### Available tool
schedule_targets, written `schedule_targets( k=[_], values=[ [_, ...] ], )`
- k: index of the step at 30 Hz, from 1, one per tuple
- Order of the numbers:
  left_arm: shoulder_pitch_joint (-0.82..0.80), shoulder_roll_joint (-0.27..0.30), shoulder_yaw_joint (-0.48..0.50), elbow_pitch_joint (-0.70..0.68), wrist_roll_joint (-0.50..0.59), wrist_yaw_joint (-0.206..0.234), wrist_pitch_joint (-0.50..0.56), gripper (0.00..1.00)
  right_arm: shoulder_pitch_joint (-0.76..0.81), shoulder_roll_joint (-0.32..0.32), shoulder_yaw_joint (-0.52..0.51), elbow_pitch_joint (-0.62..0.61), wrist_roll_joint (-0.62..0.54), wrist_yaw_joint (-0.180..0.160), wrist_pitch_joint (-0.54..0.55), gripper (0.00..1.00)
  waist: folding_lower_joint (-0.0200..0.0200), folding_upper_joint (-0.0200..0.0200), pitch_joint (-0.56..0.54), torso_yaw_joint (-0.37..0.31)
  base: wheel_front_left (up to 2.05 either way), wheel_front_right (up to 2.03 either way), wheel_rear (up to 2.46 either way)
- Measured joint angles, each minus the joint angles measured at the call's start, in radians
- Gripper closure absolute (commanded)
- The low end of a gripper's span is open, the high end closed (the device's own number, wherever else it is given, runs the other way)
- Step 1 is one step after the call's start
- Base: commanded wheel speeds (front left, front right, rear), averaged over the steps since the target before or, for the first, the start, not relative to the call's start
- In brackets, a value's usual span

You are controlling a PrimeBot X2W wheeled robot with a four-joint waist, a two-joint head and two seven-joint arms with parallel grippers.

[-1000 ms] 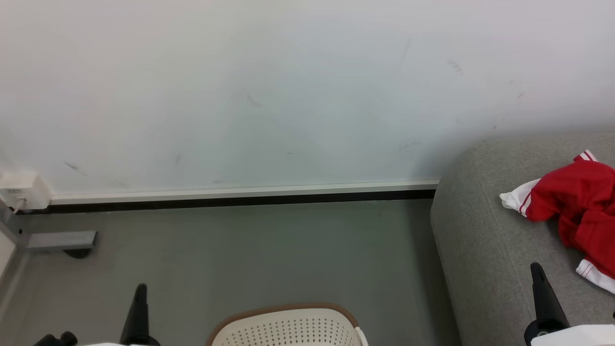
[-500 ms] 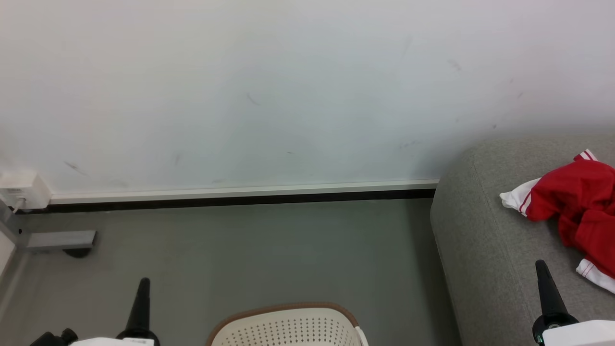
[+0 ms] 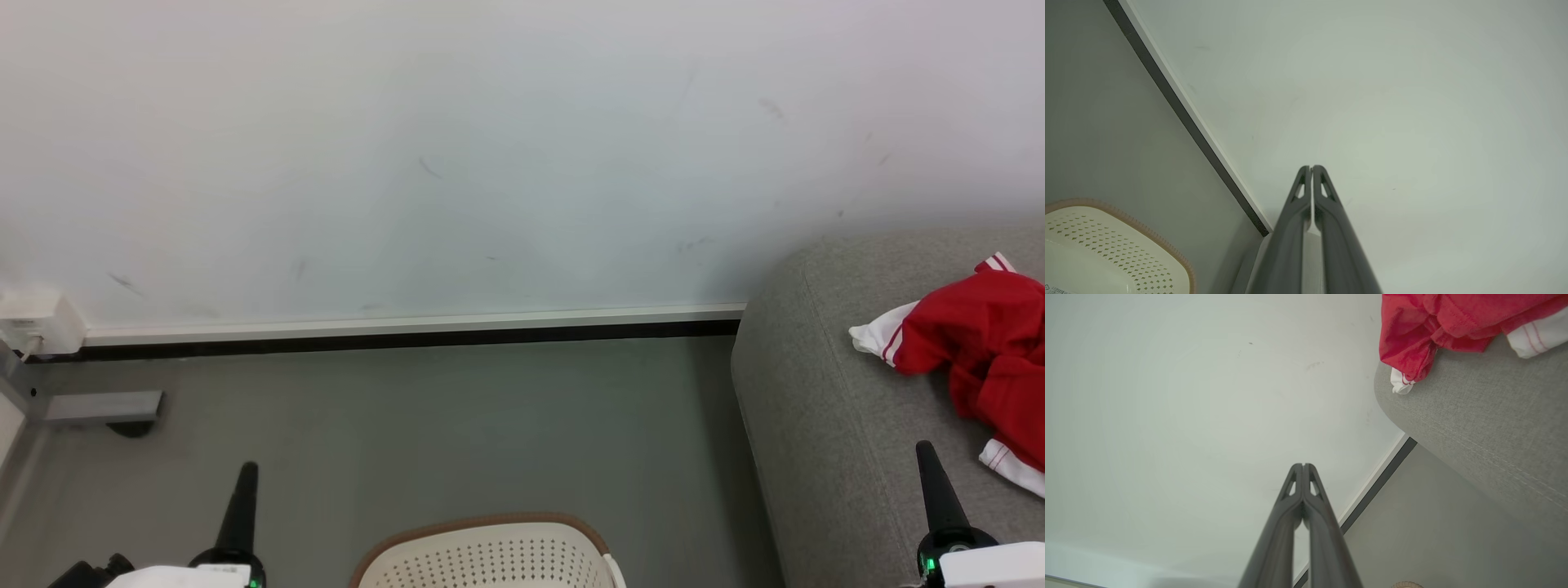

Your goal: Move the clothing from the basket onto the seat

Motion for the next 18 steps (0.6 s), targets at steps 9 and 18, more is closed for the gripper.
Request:
schedule_targets(
  k=[9,18],
  values=[
    [-0.009,0.0,0.001,0.002,-0.077,-0.007,0.021,1.0,-0.002,0.007,-0.019,0.001,0.064,0.0,0.022,1.0,0.0,0.0,0.001,0.0,0.0,0.0,0.0],
    [-0.019,0.0,0.001,0.003,-0.147,-0.009,0.04,1.0,-0.011,0.015,-0.036,0.002,0.126,0.0,0.042,1.0,0.0,0.0,0.003,-0.001,0.0,0.0,0.0]
  ],
)
